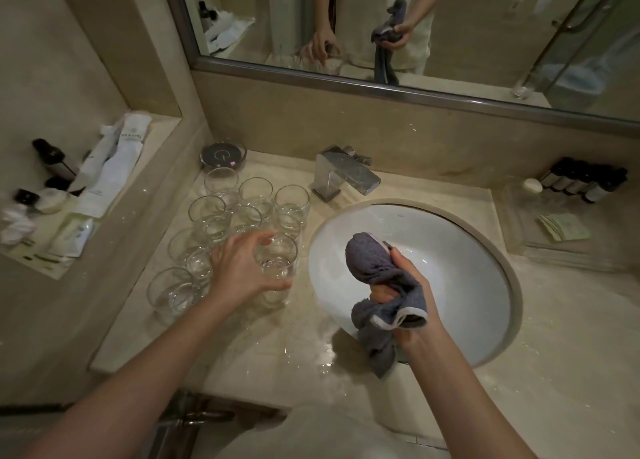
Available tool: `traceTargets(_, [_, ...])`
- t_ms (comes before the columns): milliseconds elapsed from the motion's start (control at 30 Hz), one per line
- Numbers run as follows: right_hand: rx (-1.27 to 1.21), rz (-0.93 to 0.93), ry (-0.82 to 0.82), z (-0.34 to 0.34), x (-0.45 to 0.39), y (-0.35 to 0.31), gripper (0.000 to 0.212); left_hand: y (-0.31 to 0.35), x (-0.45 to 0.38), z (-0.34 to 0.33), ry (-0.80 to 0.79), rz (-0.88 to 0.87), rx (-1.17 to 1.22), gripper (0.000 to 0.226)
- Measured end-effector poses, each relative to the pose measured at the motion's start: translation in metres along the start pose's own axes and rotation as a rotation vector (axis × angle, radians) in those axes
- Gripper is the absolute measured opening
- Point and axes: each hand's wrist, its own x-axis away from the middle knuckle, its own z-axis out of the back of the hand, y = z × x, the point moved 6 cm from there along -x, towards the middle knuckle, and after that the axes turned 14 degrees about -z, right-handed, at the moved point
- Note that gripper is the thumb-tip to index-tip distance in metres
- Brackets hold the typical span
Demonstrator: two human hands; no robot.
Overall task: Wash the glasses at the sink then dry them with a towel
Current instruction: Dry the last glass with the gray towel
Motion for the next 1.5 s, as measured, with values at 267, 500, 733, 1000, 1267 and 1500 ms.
traceTargets(267, [-0.023,-0.002,-0.059,-0.007,-0.002,0.007,0.021,-0.003,-0.001,-0.010,-0.086,-0.040,-0.211,0.097])
traceTargets(500, [-0.026,0.066,-0.057,-0.003,-0.005,0.009,0.035,-0.021,0.003,-0.018,-0.069,-0.052,-0.281,0.102])
traceTargets(733, [0.007,0.034,-0.042,-0.002,0.002,0.011,0.024,-0.022,0.005,-0.023,-0.119,-0.056,-0.326,0.107])
traceTargets(1000, [-0.014,0.047,-0.091,0.008,-0.006,0.011,0.024,-0.019,0.009,-0.023,-0.174,-0.111,-0.353,0.116])
traceTargets(1267, [-0.078,0.031,0.013,0.051,0.000,-0.008,0.021,0.057,-0.005,-0.016,-0.043,-0.359,-0.134,0.096])
traceTargets(1500, [-0.191,0.080,0.091,0.117,0.035,-0.043,0.033,0.231,-0.028,-0.081,-0.141,-0.640,0.104,0.084])
